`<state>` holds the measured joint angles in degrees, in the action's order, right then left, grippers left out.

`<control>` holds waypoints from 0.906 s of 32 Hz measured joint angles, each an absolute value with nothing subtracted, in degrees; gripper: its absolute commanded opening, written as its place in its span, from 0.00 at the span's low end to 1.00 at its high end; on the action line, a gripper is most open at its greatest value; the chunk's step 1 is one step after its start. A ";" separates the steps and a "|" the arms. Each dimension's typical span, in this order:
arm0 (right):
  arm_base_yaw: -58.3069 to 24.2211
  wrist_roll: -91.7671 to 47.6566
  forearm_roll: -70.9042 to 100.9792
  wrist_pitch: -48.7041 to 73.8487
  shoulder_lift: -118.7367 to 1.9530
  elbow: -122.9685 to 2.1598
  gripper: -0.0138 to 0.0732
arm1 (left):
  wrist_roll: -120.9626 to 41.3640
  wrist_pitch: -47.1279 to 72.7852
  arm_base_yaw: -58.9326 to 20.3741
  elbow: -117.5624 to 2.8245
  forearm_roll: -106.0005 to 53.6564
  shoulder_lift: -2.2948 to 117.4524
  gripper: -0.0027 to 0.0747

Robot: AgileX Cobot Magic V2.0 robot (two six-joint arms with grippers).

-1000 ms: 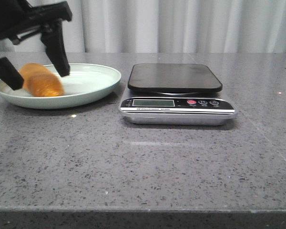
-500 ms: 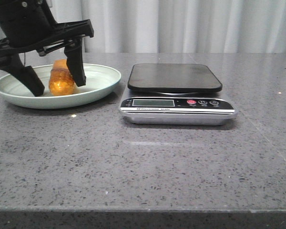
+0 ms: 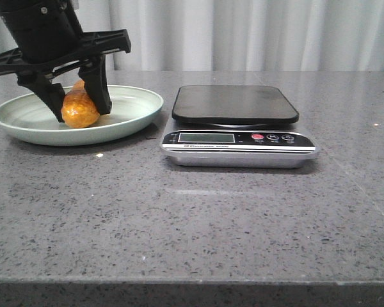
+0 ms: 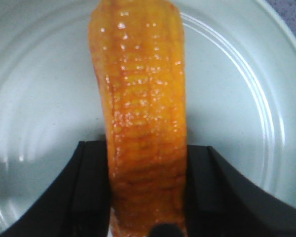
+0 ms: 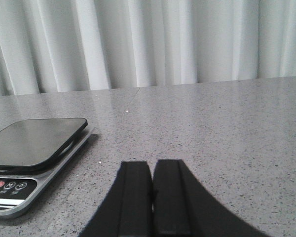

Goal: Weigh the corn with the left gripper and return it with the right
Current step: 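Lift the corn with the left gripper and carry it over the scale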

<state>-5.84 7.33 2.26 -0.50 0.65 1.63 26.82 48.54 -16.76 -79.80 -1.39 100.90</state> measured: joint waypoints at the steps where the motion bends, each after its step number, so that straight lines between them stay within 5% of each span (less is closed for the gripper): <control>1: -5.84 7.33 2.26 -0.50 0.65 1.63 0.33 | 26.41 48.99 -17.09 -80.31 -1.08 101.08 0.20; 16: -5.84 7.33 2.26 -0.50 0.65 1.63 0.33 | 25.94 48.01 -31.58 -89.25 1.91 101.75 0.20; 29: -5.84 7.33 2.26 -0.50 0.65 1.63 0.33 | 26.46 47.72 -34.94 -94.51 1.69 105.63 0.20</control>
